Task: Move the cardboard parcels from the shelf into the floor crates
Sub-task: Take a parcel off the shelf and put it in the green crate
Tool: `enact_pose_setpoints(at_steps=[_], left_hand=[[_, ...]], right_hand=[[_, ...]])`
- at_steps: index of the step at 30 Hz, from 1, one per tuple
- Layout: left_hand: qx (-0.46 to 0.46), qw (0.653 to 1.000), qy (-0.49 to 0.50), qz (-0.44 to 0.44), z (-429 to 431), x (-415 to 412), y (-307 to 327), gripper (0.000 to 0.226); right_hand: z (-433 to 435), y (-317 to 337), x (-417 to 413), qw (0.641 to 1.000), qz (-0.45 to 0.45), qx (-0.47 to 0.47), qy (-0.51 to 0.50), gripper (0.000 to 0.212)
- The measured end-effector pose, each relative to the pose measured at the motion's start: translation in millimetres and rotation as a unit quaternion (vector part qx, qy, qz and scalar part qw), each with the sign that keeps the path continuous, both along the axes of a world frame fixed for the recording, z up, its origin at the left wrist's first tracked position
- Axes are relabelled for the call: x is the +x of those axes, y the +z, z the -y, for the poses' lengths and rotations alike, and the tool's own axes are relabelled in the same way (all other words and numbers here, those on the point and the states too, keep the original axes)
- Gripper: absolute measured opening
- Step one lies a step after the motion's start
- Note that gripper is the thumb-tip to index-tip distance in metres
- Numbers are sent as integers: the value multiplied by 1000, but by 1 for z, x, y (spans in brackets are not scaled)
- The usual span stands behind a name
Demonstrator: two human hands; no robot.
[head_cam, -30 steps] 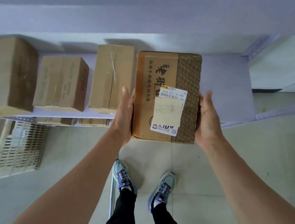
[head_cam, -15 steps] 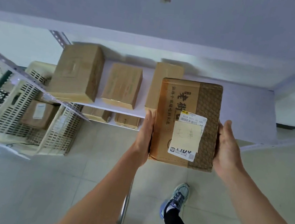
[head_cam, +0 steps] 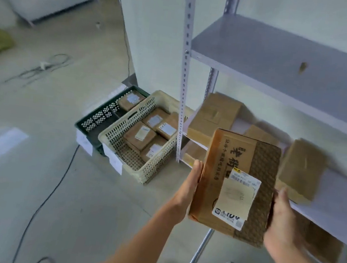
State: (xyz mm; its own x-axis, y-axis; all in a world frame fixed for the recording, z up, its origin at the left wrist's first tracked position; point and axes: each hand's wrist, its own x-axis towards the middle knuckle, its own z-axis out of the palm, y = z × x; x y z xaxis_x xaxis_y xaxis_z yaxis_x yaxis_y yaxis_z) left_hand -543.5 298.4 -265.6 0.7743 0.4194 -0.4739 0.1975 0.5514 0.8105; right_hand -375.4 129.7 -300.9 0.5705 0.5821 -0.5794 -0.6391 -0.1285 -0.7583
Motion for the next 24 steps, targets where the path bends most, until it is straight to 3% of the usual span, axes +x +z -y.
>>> enact_pose_setpoints(at_steps=[13, 16, 24], left_hand=[[17, 991, 130, -35, -188, -146, 7, 70], [9, 987, 141, -72, -245, -160, -6, 69], [-32, 971, 153, -182, -396, -193, -34, 82]], right_hand=[[-244, 1, -117, 992, -23, 6, 121, 63], [-306, -15, -132, 993, -32, -2, 116, 70], [-455, -36, -173, 985, -93, -73, 124, 60]])
